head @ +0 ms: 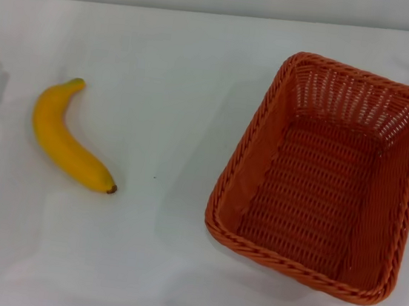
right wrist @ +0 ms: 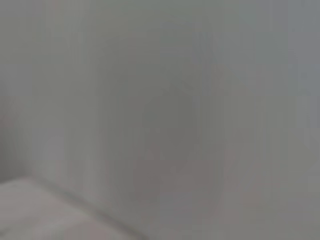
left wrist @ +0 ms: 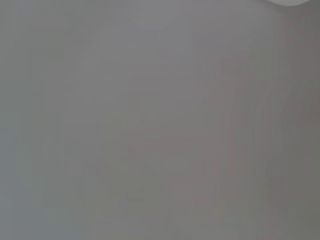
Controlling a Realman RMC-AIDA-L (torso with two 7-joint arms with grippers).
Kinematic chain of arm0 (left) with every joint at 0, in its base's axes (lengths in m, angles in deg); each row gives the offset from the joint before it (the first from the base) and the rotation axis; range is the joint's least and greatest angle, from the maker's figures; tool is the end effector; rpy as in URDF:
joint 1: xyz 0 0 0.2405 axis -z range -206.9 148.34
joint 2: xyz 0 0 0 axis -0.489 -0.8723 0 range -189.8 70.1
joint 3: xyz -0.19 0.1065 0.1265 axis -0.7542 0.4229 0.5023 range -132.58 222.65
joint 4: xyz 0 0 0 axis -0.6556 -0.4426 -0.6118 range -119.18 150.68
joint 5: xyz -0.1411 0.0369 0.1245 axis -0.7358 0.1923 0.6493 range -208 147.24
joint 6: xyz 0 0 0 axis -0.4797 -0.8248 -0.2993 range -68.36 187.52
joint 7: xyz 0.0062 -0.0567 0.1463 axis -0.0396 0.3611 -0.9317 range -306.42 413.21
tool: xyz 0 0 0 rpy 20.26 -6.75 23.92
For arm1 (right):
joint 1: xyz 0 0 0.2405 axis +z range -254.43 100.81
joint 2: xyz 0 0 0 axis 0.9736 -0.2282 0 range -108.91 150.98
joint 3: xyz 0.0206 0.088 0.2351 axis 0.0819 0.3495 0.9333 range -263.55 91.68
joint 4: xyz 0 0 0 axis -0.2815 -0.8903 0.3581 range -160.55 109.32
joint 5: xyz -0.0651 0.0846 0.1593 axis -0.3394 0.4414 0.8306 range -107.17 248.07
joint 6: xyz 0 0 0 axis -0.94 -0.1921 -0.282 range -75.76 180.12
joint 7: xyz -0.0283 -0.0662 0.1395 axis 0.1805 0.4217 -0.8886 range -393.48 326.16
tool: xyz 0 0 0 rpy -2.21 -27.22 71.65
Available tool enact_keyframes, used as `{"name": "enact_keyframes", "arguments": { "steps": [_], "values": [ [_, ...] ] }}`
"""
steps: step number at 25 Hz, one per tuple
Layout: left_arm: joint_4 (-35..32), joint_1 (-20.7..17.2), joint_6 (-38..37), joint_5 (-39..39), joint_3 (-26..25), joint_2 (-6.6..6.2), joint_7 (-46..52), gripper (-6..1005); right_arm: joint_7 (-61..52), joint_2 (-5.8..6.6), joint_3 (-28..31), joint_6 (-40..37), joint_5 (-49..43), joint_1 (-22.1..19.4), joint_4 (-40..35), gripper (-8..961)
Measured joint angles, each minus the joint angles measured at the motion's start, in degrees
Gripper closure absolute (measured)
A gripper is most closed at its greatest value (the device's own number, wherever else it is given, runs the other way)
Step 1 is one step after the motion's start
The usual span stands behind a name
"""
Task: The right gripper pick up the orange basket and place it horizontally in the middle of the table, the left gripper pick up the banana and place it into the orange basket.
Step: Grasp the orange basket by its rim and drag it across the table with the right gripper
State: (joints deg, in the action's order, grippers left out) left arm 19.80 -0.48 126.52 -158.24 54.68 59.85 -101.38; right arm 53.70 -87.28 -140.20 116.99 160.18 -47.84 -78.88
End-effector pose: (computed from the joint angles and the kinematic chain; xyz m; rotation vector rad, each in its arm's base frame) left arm -0.3508 0.3346 0.0313 -1.1894 -0.8952 -0.8628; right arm 0.2181 0.4075 0.1178 -2.2383 0.4967 0.6848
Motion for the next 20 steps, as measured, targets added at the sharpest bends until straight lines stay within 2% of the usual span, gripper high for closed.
{"name": "enact_keyframes", "arguments": {
  "steps": [1, 5, 7, 17, 20],
  "values": [
    [-0.01, 0.04, -0.10, -0.20, 0.00, 0.00, 0.00, 122, -6.06, 0.33, 0.26, 4.88, -7.47, 2.34, -3.79, 213],
    [-0.05, 0.49, -0.11, -1.30, 0.00, -0.05, 0.00, 123, -16.25, 0.54, 0.05, 12.53, -18.32, 7.39, -8.56, 222],
    [-0.21, 0.55, -0.05, -1.33, 0.02, -0.07, 0.00, 123, -20.45, 0.12, -0.55, 15.00, -24.58, 10.05, -9.88, 227],
    [-0.59, 1.07, -0.57, -1.34, 0.02, -0.18, 0.00, 124, -31.28, -6.27, -1.51, 17.61, -56.29, 20.38, -11.44, 250],
    [-0.60, 1.08, -0.59, -1.33, 0.02, -0.18, 0.00, 124, -33.12, -6.83, -3.51, 16.83, -60.24, 21.49, -10.61, 257]
  ]
}}
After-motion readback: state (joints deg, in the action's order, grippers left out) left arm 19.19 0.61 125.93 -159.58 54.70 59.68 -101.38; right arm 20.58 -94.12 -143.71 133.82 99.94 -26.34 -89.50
